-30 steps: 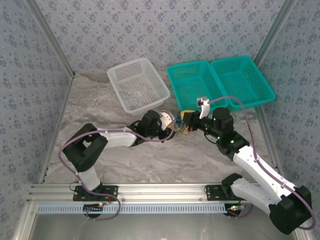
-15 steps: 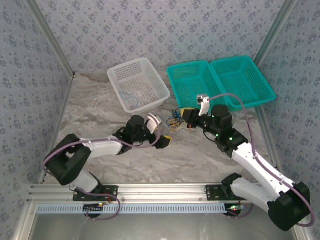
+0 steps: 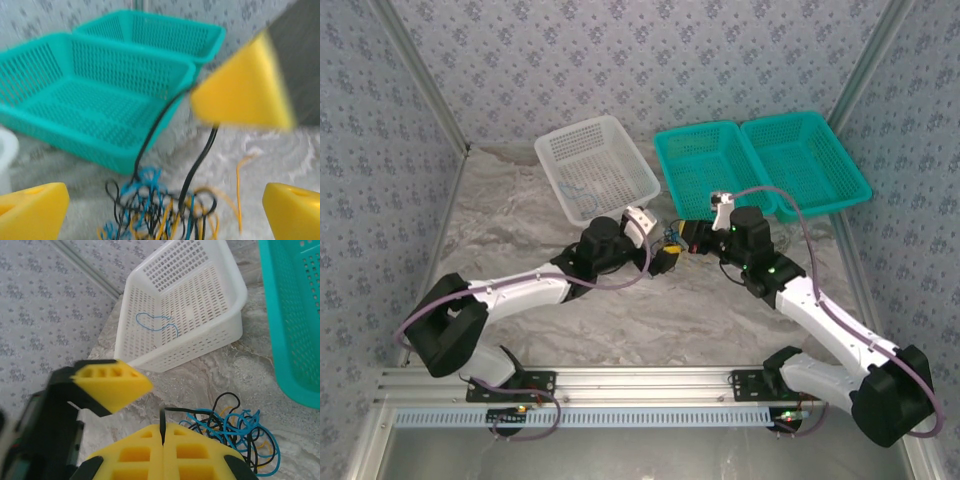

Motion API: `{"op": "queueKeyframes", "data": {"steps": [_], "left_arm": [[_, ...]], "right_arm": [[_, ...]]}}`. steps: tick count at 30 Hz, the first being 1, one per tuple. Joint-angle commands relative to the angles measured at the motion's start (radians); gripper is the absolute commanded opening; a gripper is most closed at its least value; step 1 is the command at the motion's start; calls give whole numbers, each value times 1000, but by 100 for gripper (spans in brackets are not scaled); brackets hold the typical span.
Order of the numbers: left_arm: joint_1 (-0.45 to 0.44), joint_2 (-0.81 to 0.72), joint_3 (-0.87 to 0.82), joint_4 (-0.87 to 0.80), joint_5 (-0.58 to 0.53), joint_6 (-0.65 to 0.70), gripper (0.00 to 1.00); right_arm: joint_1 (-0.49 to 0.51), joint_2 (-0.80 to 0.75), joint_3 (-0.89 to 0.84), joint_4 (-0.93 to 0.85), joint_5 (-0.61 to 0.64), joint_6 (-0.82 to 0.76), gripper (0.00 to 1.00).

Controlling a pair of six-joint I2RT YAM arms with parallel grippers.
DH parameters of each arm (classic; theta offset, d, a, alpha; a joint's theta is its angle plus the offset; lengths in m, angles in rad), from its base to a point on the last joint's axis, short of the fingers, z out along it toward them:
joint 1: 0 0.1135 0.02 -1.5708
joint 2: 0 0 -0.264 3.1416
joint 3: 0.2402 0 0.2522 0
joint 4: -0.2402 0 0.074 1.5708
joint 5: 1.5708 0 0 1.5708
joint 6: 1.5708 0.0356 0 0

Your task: Untangle the cables

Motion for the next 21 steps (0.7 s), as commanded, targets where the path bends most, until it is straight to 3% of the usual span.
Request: {"op": "queueKeyframes", "data": {"steps": [1,6,11,19,21], "left_arm": [[-50,42,33,52,-203,77,99],[-99,125,84,83,-341,206,90],[-105,200,121,150,-458,234,85],[-103,238,165,213,-444,211,85],[-103,261,180,211,-453,207,80]], "right_arm": [[9,-3,11,41,35,92,0],[10,0,10,54,24,130,0],[18,5,17,49,20,138,0],[32,10,0,59,38,152,0],[34,12,-3,71,36,158,0]]}}
